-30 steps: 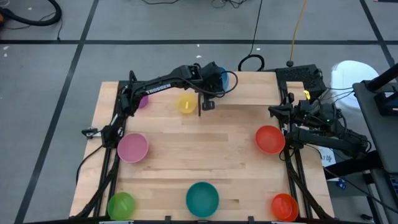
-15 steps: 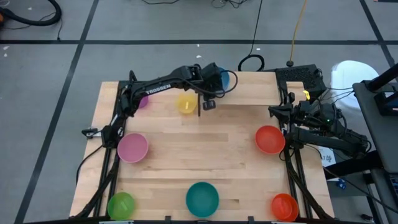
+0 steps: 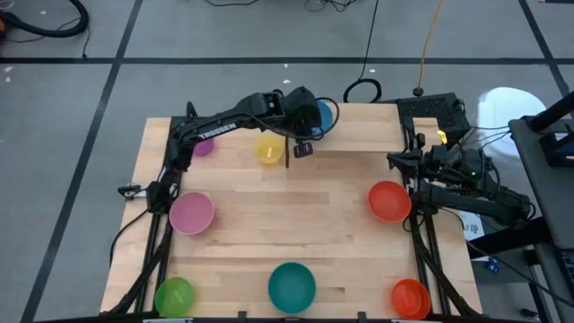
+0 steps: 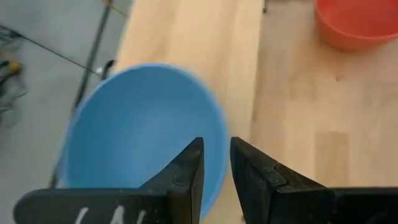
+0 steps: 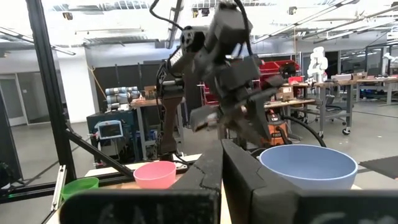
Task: Place and stack bowls onto a shelf
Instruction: Stack the orange bowl on the shelf
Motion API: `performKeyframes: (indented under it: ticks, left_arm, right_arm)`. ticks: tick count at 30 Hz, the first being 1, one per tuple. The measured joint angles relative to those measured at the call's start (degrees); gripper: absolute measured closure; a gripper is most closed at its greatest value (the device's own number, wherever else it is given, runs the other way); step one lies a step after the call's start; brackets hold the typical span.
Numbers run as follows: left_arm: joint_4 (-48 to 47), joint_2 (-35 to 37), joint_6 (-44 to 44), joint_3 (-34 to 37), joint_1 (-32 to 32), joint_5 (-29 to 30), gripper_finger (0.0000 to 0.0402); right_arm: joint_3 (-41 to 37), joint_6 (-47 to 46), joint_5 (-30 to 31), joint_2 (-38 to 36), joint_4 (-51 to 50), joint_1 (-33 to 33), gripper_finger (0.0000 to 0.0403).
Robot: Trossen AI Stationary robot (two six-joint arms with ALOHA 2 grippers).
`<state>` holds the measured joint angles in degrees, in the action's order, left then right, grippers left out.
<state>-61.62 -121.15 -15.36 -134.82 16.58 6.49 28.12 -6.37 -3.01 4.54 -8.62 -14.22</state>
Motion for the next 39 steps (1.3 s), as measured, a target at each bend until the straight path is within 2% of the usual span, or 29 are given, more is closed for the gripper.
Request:
performKeyframes:
  ticks: [3, 5, 9, 13, 19, 24, 28, 34, 39]
  left_arm:
    - [-4.26, 2.28, 1.80, -0.02, 0.43, 5.53, 0.0316]
    - [-9.26, 3.49, 6.66, -0.02, 1.28, 7.95, 0.0316]
    - [-17.90, 3.95, 18.27, 0.02, 3.77, 8.61, 0.0316]
    - [-19.32, 3.35, 20.42, 2.16, 5.54, 8.29, 0.0316]
    - [-13.85, 3.19, 20.17, 11.83, 6.69, 1.77, 0.0316]
    - [-9.74, 3.13, 19.36, 18.02, 6.82, 1.03, 0.0316]
    - [-7.40, 3.12, 18.67, 19.15, 6.61, 0.38, 0.0316]
    - [0.32, 3.12, 18.52, 19.23, 6.55, -5.40, 0.0316]
    - [2.92, 3.14, 17.83, 19.23, 6.64, -6.39, 0.0316]
  right_arm:
    - [0.00, 0.00, 0.00, -0.02, -0.02, 0.00, 0.0403]
    - [0.00, 0.00, -0.02, -0.02, -0.02, 0.02, 0.0403]
    - [0.00, 0.02, -0.02, -0.02, -0.24, 0.02, 0.0403]
    - [0.00, 0.02, -0.02, -0.02, -0.26, 0.02, 0.0403]
    - [0.00, 0.02, -0.02, -0.02, -0.26, 0.02, 0.0403]
    - [0.00, 0.02, -0.02, -0.02, -0.25, 0.02, 0.0403]
    - [0.00, 0.03, -0.02, -0.02, -0.24, 0.00, 0.0403]
    - [0.00, 0.02, -0.02, -0.02, -0.26, 0.02, 0.0403]
    - [0.00, 0.02, -0.04, -0.02, -0.24, 0.02, 0.0403]
